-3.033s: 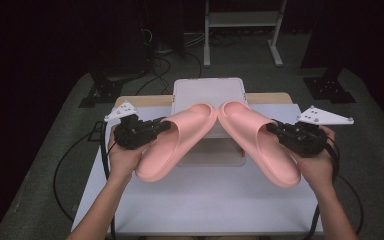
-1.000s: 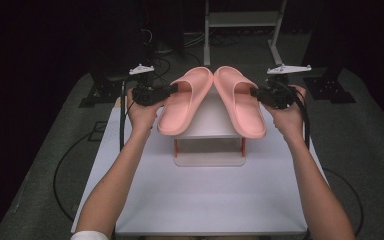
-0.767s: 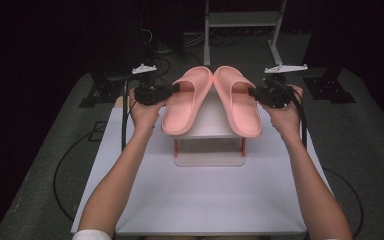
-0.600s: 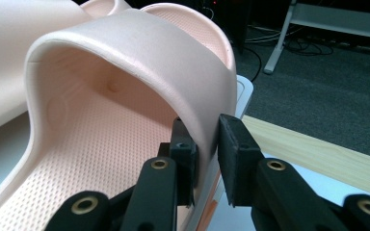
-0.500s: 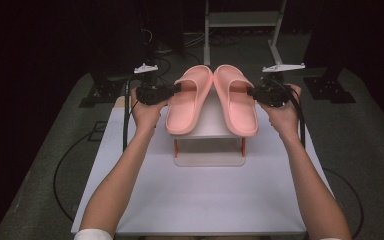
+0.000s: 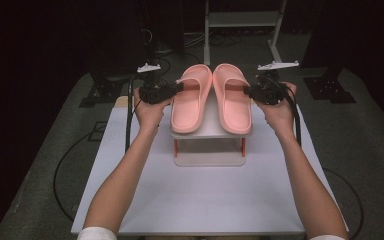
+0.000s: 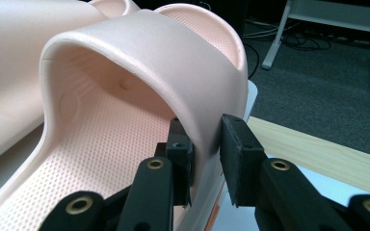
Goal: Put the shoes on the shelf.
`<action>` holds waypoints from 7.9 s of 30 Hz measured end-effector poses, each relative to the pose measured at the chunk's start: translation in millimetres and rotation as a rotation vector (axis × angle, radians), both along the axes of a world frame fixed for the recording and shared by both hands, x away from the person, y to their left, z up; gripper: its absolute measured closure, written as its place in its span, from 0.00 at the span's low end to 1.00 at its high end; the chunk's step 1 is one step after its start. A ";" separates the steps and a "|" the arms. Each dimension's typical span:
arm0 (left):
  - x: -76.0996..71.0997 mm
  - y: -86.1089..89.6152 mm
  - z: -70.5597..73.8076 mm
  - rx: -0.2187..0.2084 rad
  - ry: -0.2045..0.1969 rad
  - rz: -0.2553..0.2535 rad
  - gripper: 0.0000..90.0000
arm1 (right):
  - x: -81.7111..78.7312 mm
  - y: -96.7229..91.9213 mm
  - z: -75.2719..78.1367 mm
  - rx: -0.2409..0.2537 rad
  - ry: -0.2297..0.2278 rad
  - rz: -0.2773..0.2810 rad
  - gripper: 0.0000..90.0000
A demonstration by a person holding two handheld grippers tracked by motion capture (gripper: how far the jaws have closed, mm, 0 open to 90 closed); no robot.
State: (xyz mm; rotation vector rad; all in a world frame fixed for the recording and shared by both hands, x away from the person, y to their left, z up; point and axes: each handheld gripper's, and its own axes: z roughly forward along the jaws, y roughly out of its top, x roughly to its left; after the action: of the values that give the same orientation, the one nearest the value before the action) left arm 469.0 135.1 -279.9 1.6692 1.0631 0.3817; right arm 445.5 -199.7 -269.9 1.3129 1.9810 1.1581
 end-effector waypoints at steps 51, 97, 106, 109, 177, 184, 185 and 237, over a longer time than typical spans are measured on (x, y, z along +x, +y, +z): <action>10.2 -10.7 -13.0 -0.013 0.034 -0.015 0.62 | 18.9 10.4 -16.5 0.070 0.059 0.003 0.66; -14.8 3.4 -16.8 -0.036 0.023 -0.039 0.55 | -4.4 -7.0 -25.2 0.149 0.059 0.089 0.55; -21.8 4.4 -17.1 -0.051 0.016 -0.050 0.53 | -10.2 -7.8 -25.9 0.155 0.056 0.101 0.54; -24.3 5.1 -16.8 -0.054 0.012 -0.052 0.52 | -11.1 -8.7 -26.4 0.158 0.052 0.106 0.54; -73.6 28.4 -23.9 -0.085 -0.031 -0.116 0.39 | -59.8 -42.5 -40.4 0.193 0.010 0.133 0.47; -78.4 31.6 -26.2 -0.095 -0.032 -0.114 0.38 | -63.8 -45.0 -41.9 0.192 0.006 0.133 0.47; -79.1 32.3 -26.6 -0.094 -0.031 -0.116 0.38 | -64.4 -45.5 -42.0 0.191 0.005 0.134 0.47; -118.2 53.9 -56.4 -0.123 -0.029 -0.098 0.30 | -100.9 -67.1 -70.4 0.183 0.004 0.136 0.40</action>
State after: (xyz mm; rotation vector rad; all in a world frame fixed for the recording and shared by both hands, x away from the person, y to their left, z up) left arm 350.8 189.1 -336.3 1.5948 0.9606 0.2711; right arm 344.6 -266.8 -340.3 1.2854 2.0334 1.4311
